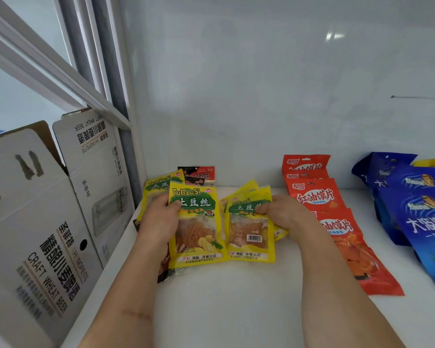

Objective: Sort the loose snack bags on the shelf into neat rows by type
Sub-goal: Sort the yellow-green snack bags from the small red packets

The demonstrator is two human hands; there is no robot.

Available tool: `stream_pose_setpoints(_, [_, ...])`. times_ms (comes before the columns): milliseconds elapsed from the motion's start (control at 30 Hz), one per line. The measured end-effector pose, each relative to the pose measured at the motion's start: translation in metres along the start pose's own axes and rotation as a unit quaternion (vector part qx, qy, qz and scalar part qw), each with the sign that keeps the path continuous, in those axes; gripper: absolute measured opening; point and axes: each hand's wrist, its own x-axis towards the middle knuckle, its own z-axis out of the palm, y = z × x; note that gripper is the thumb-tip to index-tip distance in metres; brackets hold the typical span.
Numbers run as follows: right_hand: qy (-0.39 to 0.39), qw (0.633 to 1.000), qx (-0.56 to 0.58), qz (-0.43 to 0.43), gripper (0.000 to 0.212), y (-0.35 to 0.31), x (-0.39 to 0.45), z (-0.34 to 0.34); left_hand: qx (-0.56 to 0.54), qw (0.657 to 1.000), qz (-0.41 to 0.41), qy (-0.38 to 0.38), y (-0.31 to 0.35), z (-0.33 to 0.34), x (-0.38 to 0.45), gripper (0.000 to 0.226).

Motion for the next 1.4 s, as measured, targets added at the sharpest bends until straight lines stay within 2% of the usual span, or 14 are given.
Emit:
stream_pose_setpoints(133, [0.032, 0.995, 0.084, -0.037, 0.013, 0.007, -0.008, 0.001, -0.004, 1.0, -0.003, 0.001, 0.001, 0.001, -0.002, 0.026])
stream_pose_setpoints(267, [0.008, 0.936, 0.348, -0.058, 0.024, 0.006, -0.016, 0.002, -0.006, 1.0, 0.0, -0.006, 0.003, 0.003, -0.003, 0.026])
stream_pose_setpoints(367, [-0.014, 0.917, 0.394, -0.066, 0.026, 0.004, -0.017, 0.005, -0.031, 1.0, 0.002, -0.006, 0.006, 0.005, -0.006, 0.027])
stream_pose_setpoints(633, [0.033, 0.885, 0.463, -0.017, 0.022, 0.006, -0.009, 0.021, -0.074, 0.997, -0.008, -0.023, 0.009, 0.004, -0.012, 0.025])
stream_pose_setpoints(767, [0.067, 0.889, 0.452, -0.012, 0.021, 0.003, 0.002, 0.016, -0.108, 0.994, -0.012, -0.022, 0.014, 0.0, -0.011, 0.026])
stream_pose_setpoints(933, [0.095, 0.922, 0.376, -0.002, 0.014, -0.012, 0.018, 0.003, -0.15, 0.988, -0.03, -0.034, 0.023, 0.003, -0.003, 0.032])
stream_pose_setpoints(1067, [0.077, 0.958, 0.276, 0.005, 0.012, -0.009, 0.034, 0.008, -0.143, 0.987, -0.048, -0.052, 0.023, 0.01, -0.004, 0.028])
stream_pose_setpoints(1200, [0.105, 0.962, 0.252, -0.004, 0.007, -0.01, 0.048, 0.019, -0.14, 0.987, -0.059, -0.044, 0.019, 0.014, -0.003, 0.025])
stream_pose_setpoints(1267, [0.112, 0.97, 0.216, -0.025, 0.012, -0.011, 0.05, 0.022, -0.136, 0.988, -0.063, -0.038, 0.019, 0.016, -0.001, 0.025])
stream_pose_setpoints(1400, [0.139, 0.98, 0.138, -0.048, 0.007, -0.009, 0.052, 0.03, -0.114, 0.992, -0.053, -0.031, 0.02, 0.022, 0.0, 0.023])
